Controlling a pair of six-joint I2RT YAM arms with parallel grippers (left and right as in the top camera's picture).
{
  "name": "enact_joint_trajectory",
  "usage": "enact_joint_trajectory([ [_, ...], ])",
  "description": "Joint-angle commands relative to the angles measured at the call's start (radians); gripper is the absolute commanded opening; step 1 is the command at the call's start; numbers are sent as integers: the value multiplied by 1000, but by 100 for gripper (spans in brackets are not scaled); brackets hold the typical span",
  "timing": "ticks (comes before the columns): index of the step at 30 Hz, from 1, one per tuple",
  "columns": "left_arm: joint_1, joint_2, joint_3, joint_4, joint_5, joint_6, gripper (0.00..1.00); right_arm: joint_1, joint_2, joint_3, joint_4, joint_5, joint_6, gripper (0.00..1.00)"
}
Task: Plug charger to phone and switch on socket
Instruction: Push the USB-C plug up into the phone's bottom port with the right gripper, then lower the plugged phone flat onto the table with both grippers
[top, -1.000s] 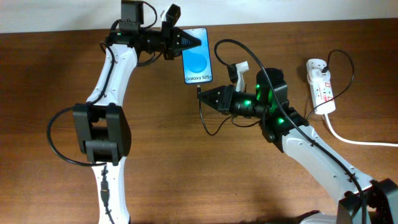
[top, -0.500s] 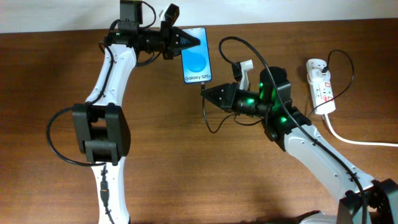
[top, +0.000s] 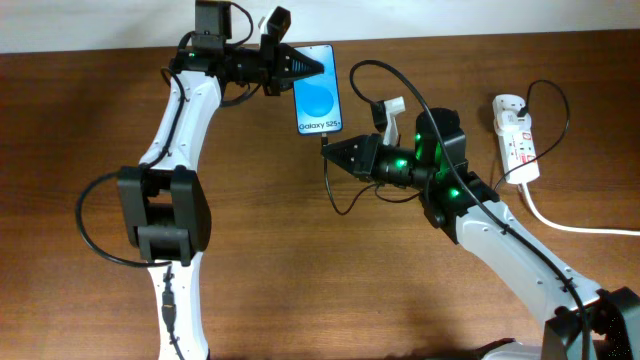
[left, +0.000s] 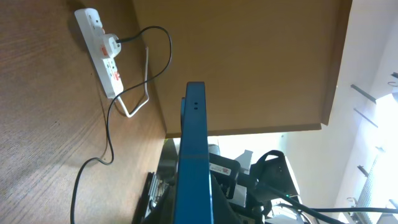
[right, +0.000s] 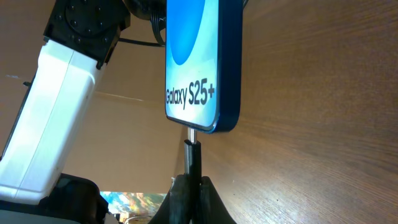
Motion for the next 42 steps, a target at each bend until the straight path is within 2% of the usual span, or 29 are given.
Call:
enact_joint_trajectory([
  [1, -7, -11, 13, 2, 43, -4, 0, 5, 3, 6, 8, 14, -6, 4],
  [17, -29, -11, 13, 2, 45, -4, 0, -18, 3, 6, 13, 31, 13, 4],
  [23, -49, -11, 13, -14, 45, -3, 0, -25, 38, 16, 95, 48, 13, 4],
  [27, -62, -11, 13, -74, 45, -3, 0, -25, 132, 80, 95, 3, 16, 4],
  [39, -99, -11, 13, -112, 45, -3, 0, -59, 136, 131, 104, -63, 8, 4],
  [40, -95, -11, 13, -111, 45, -3, 0, -59, 136, 131, 104, -86, 8, 5],
  [42, -75, -11, 13, -111, 45, -3, 0, -59, 136, 131, 89, -131, 8, 20],
])
